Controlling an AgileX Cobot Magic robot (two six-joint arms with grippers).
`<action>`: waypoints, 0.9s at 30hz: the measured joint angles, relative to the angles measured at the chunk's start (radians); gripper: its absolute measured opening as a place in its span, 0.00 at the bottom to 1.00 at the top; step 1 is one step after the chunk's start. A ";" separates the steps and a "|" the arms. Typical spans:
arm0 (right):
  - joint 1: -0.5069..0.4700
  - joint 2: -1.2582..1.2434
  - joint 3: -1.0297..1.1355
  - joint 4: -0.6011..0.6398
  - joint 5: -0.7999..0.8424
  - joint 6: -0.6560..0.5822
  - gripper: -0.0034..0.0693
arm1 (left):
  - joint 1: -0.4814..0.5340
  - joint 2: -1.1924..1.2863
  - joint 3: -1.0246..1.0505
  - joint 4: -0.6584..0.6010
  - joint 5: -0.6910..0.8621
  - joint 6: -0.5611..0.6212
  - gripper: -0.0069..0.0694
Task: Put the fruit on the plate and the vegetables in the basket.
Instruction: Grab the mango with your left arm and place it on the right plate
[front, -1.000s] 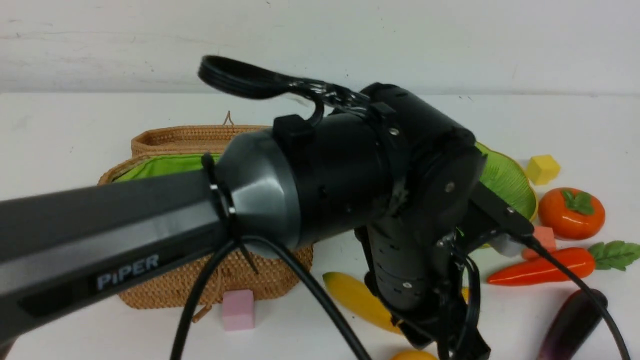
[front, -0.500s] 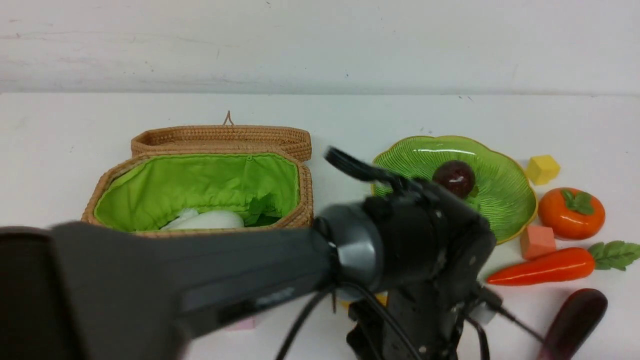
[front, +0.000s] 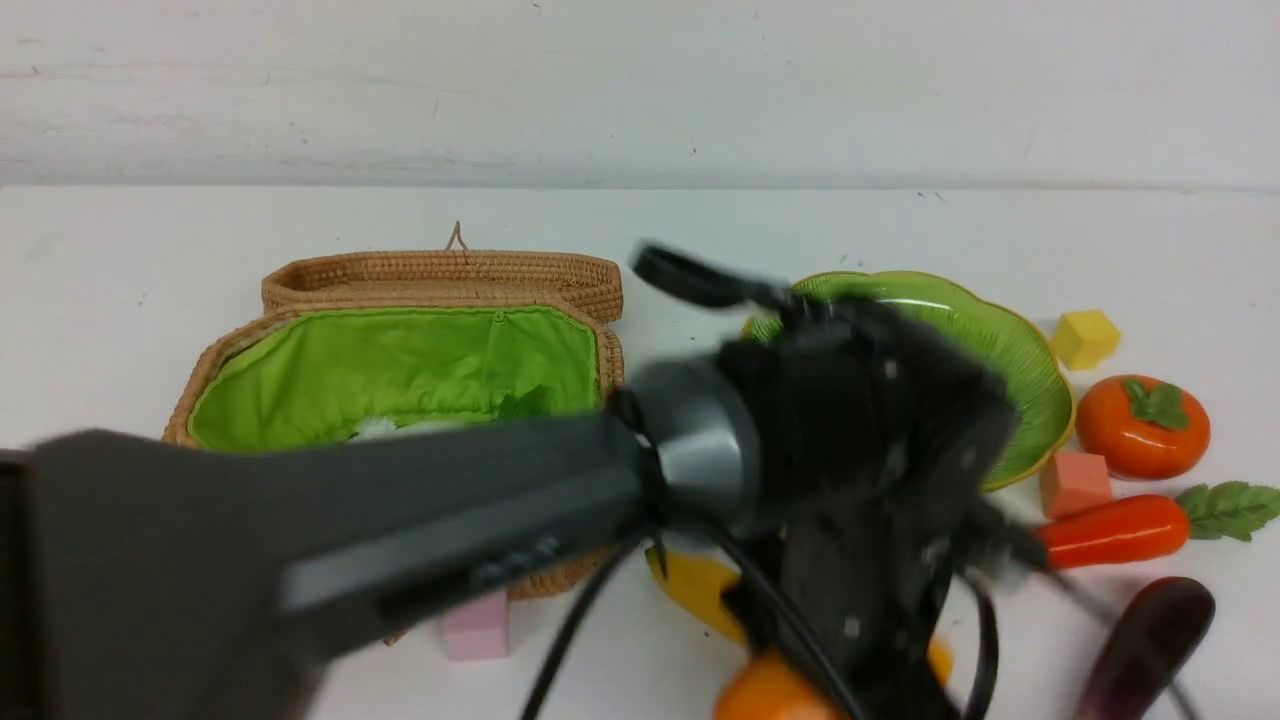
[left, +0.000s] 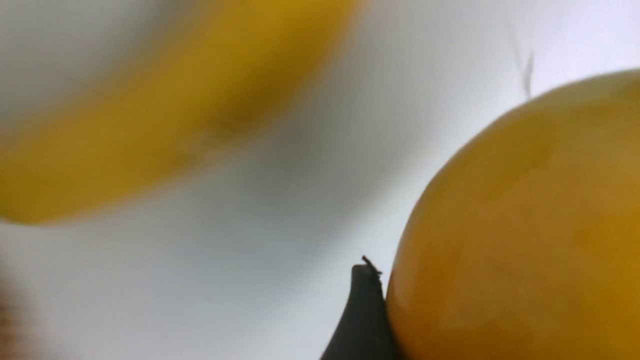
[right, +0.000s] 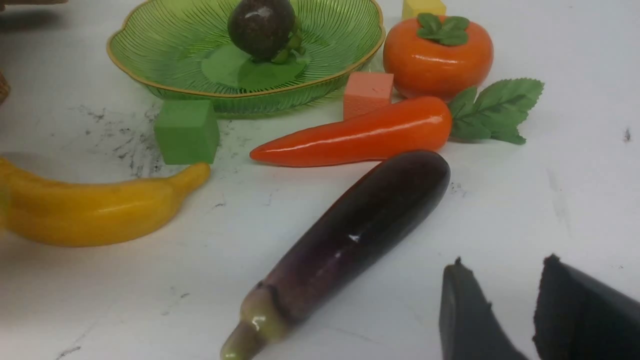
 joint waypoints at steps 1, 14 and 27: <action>0.000 0.000 0.000 0.000 0.000 0.000 0.37 | 0.005 -0.014 -0.023 0.043 -0.023 -0.006 0.83; 0.000 0.000 0.000 0.000 0.000 0.000 0.37 | 0.267 0.169 -0.296 0.068 -0.621 -0.144 0.83; 0.000 0.000 0.000 0.000 0.000 0.000 0.37 | 0.275 0.341 -0.359 0.062 -0.690 -0.252 0.86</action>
